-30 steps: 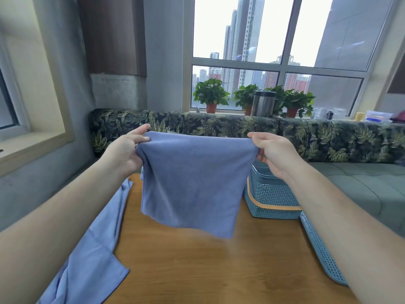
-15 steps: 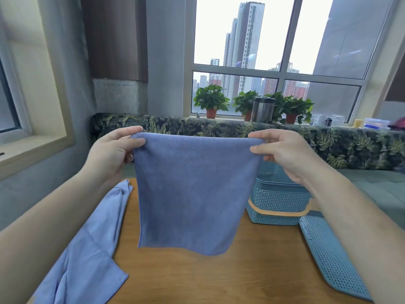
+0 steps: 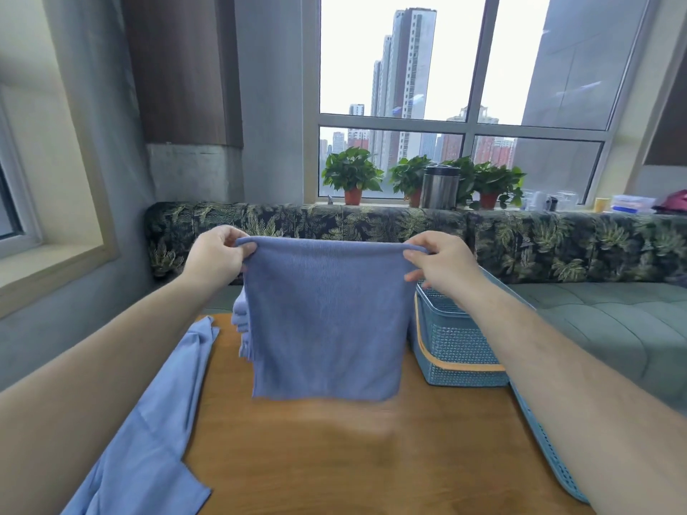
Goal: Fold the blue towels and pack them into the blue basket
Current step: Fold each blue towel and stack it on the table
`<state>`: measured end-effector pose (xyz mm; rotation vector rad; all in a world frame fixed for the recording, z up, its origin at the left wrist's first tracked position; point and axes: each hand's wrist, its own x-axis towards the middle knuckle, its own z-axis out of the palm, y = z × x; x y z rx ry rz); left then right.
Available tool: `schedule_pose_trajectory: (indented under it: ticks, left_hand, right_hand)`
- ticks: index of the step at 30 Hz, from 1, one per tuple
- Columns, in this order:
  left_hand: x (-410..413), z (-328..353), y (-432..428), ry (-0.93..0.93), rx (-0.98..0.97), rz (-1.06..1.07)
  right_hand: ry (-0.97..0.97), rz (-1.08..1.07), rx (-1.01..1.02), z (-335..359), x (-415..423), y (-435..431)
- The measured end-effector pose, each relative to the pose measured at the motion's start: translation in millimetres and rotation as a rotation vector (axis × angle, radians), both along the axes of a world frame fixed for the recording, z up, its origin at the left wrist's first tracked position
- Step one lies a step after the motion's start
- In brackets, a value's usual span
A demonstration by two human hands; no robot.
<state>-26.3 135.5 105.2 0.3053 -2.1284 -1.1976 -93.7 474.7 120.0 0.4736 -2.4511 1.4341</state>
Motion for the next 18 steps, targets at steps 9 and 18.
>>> schedule_pose_trajectory:
  ticks: [9, 18]
  left_hand:
    - [56, -95, 21, -0.053, 0.264, -0.118]
    - [99, -248, 40, -0.322, 0.391, -0.075]
  right_hand:
    - [-0.102, -0.01, -0.138, -88, 33, 21]
    - [-0.336, -0.045, -0.016, -257, 84, 49]
